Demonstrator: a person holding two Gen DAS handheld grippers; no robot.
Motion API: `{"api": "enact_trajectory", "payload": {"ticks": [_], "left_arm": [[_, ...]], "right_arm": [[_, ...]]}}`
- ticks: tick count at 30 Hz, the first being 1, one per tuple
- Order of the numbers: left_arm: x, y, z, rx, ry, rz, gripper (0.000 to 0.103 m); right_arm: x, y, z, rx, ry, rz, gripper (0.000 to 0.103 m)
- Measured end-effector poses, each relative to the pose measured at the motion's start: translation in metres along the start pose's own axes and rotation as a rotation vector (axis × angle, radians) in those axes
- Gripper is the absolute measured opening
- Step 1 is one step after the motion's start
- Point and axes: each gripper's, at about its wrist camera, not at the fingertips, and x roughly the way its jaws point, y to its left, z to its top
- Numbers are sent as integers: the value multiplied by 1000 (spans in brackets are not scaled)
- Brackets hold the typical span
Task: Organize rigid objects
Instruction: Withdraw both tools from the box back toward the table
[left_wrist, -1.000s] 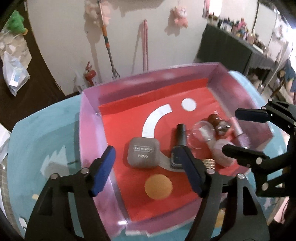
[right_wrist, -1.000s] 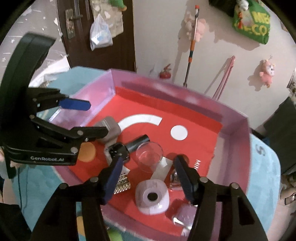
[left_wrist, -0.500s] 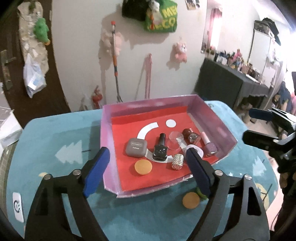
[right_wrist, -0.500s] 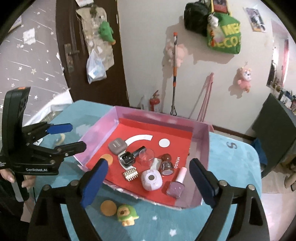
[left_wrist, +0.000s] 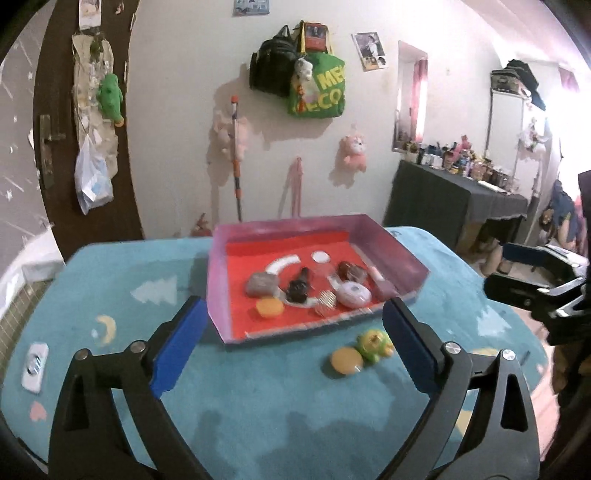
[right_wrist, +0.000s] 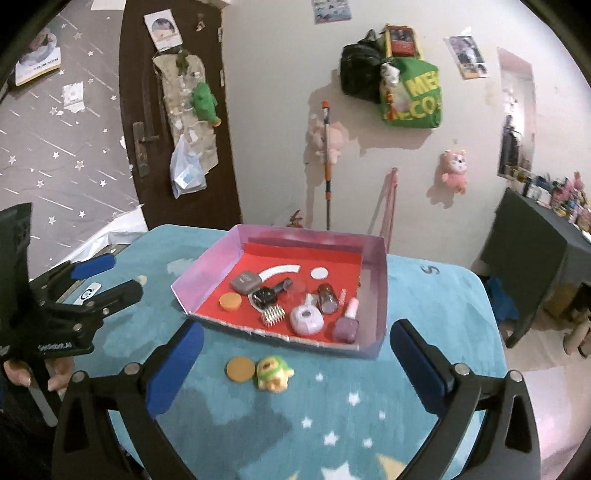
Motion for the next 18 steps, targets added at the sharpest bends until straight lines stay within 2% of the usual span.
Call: {"api": "enact_trajectory", "payload": {"ticks": [5,8,18], "left_arm": [[-6,-9,-30,-24,-8,18,97],[-3,-12,-47,-44,-1,24,97],[33,-16,-91,-64,110,53,97]], "right_arm": [[-7,4,-39,25,-26,-78,103],[-1,3,-57,42,-20,-89,103],[33,-5,-104,96,56,-110,103]]}}
